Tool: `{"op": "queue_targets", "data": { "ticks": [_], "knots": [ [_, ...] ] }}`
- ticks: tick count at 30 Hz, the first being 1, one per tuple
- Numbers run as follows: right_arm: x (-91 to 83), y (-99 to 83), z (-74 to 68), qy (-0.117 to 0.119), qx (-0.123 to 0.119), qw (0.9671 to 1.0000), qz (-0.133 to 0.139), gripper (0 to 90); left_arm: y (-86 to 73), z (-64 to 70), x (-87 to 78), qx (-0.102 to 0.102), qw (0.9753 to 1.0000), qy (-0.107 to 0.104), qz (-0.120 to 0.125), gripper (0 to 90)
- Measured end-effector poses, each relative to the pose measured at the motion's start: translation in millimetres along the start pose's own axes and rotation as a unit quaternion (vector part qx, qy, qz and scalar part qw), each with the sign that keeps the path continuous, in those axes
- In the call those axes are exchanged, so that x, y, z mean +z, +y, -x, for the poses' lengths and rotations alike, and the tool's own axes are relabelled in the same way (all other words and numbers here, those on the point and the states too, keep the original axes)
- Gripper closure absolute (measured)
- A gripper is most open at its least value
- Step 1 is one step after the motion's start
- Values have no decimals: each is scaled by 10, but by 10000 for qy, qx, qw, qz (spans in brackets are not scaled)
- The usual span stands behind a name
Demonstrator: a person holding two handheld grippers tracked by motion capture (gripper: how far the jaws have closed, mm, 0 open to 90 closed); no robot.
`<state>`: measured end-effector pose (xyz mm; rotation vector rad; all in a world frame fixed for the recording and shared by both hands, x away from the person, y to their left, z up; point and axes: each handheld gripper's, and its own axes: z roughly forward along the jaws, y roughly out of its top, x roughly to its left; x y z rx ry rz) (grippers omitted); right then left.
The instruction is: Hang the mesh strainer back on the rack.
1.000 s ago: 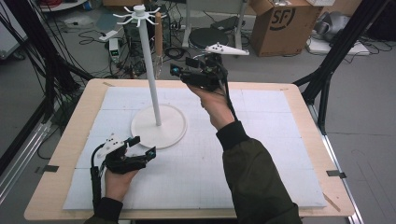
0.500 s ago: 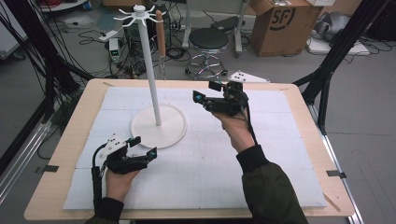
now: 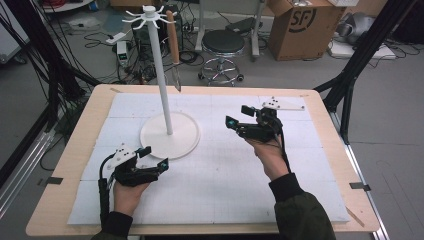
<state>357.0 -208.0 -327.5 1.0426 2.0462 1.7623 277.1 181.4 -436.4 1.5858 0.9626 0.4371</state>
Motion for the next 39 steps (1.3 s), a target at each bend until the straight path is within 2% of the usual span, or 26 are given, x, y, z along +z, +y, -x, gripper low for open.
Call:
{"op": "queue_targets", "data": {
  "ticks": [4,7,10,16,21,25,28,33,39],
  "knots": [
    [-97,-109,48,-62,-33,9999,-90,156,5,4,-14,24,10000,-35,19,161],
    [-200,-204,83,-213,-138,9995,-191,156,2,10,-5,16,10000,-52,19,161],
    [-309,-283,135,-285,-121,9994,-172,156,2,21,-1,54,10000,-73,13,161],
    [-511,-447,230,-478,-272,9981,-262,156,30,64,-43,17,9997,-204,144,161],
    [-683,-631,364,-514,-236,9981,-264,151,38,119,-21,166,9992,-301,222,161],
    [-806,-776,471,-594,-136,9976,-339,151,60,153,-14,198,9984,-414,335,161],
    [-924,-878,551,-638,-75,9976,-258,151,61,153,6,201,9982,-424,366,161],
    [-1073,-1044,599,-717,-59,9972,-208,146,52,129,42,148,9982,-450,358,161],
    [-1117,-1136,616,-784,-56,9968,-151,126,40,155,81,268,9984,-431,255,161]
  ]
}}
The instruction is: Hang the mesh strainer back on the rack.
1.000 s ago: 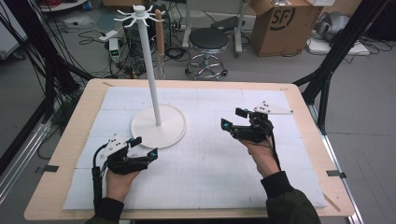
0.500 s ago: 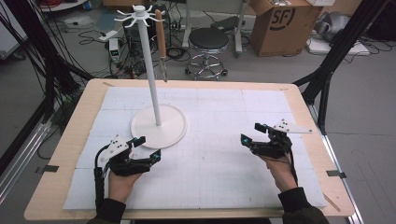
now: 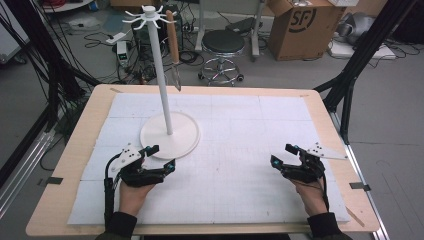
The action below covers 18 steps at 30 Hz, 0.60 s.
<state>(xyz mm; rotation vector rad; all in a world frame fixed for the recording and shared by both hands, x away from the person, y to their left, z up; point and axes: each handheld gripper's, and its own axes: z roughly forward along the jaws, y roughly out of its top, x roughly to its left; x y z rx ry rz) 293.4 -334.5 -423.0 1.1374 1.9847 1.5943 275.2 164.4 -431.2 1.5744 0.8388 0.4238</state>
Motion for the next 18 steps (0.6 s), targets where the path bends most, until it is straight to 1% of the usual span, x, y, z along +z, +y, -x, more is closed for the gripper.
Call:
{"op": "queue_targets", "data": {
  "ticks": [3,5,6,7,9,11,14,18],
  "knots": [
    [33,-49,-18,3,3,9999,-127,118,-7,15,9,132,9999,41,-81,161],
    [64,-81,-34,-8,-75,9997,-220,118,-16,20,14,191,9996,45,-183,161],
    [77,-90,-37,-26,-152,9996,-250,117,-21,24,19,207,9995,38,-221,158],
    [83,-94,-45,-55,-169,9995,-277,117,-22,28,16,234,9994,21,-256,157],
    [84,-96,-39,-18,-144,9995,-278,117,-23,43,16,304,9992,14,-269,157],
    [85,-100,-28,26,-119,9994,-310,116,-25,46,16,318,9991,4,-269,157],
    [88,-109,-12,0,-103,9994,-333,116,-31,39,21,274,9992,-4,-304,156],
    [96,-114,-20,-5,-127,9993,-342,116,-32,45,19,274,9992,18,-291,156]
  ]
}}
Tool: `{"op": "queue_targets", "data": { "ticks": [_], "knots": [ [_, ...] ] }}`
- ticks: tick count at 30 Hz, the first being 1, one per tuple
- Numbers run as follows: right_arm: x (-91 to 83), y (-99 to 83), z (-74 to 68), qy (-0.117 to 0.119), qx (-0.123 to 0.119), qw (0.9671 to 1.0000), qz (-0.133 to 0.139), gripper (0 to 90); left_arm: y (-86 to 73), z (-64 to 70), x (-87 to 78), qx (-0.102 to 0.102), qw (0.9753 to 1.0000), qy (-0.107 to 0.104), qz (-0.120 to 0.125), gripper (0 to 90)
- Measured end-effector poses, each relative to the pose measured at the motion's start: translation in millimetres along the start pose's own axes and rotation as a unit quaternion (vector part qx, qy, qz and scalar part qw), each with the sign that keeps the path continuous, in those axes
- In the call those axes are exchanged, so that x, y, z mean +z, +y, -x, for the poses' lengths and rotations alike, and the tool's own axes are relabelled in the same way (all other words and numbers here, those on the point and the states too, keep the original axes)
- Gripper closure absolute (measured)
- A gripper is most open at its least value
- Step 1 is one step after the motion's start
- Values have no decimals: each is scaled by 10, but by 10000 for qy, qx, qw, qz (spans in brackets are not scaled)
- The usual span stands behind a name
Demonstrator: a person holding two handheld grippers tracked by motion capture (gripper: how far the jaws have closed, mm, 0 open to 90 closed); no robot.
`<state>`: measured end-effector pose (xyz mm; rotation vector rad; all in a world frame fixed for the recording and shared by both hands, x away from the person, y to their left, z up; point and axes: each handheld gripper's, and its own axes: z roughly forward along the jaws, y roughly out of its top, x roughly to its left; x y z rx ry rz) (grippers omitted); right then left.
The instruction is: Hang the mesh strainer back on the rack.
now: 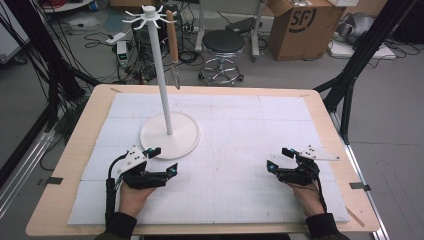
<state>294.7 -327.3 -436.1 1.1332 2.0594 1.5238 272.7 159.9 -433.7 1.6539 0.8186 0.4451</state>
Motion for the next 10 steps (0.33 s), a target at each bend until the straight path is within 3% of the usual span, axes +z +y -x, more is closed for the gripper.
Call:
{"op": "queue_targets", "data": {
  "ticks": [10],
  "knots": [
    [4,-6,-2,-41,9,10000,-21,116,-4,-10,2,9,10000,-25,-20,156]
  ]
}}
